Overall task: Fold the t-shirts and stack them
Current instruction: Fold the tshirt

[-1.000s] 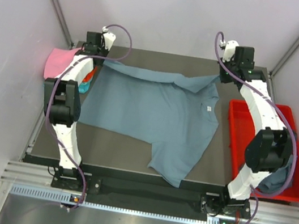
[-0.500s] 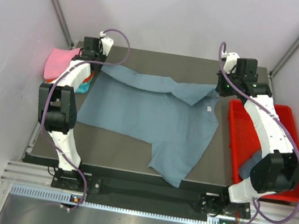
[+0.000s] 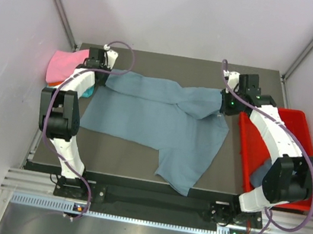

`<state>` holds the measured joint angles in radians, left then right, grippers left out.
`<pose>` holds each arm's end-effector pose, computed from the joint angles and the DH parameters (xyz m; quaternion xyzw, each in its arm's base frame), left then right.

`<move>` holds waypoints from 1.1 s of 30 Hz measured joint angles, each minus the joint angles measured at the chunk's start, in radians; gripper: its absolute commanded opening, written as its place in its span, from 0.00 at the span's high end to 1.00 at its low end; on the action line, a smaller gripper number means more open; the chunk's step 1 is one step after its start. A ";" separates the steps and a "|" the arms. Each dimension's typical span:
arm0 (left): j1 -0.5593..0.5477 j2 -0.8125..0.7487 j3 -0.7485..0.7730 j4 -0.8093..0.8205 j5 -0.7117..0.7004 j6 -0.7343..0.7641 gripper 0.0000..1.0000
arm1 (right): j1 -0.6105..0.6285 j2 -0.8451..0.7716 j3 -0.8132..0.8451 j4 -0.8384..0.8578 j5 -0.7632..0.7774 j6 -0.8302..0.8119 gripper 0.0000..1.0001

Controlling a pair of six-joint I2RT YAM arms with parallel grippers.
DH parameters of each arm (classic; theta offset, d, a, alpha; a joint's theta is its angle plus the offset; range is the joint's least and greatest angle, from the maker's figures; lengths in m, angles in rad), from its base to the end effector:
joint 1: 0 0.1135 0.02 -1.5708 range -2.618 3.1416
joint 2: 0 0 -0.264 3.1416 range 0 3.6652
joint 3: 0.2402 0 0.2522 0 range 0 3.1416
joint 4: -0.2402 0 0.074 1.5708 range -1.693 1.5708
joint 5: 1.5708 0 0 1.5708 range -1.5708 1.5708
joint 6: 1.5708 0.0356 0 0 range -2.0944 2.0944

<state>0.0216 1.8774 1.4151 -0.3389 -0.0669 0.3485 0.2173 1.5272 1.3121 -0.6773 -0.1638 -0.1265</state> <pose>0.4217 0.0115 0.2310 0.1384 0.9161 0.0995 0.3631 0.3201 0.0766 0.2986 -0.1876 0.9214 0.0921 0.3278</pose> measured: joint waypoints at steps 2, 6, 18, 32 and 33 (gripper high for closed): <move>0.000 0.000 -0.006 -0.011 -0.002 -0.008 1.00 | 0.002 0.000 -0.008 0.003 -0.003 0.000 1.00; 0.000 0.000 -0.029 -0.014 -0.016 -0.023 1.00 | 0.005 0.000 -0.017 0.010 -0.005 0.000 1.00; 0.000 0.024 -0.061 0.011 -0.119 -0.065 0.95 | 0.005 0.002 -0.047 0.045 0.024 -0.003 1.00; -0.001 -0.017 -0.037 -0.016 -0.126 -0.137 0.73 | 0.008 0.010 -0.033 0.061 0.023 0.000 1.00; -0.003 -0.030 -0.032 -0.016 -0.109 -0.143 0.73 | 0.009 0.010 -0.033 0.062 0.023 0.000 1.00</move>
<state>0.0181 1.8473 1.3834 -0.3553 -0.1764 0.2054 0.2264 1.5368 1.2789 -0.6151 -0.1410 -0.1261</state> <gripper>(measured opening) 0.270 0.006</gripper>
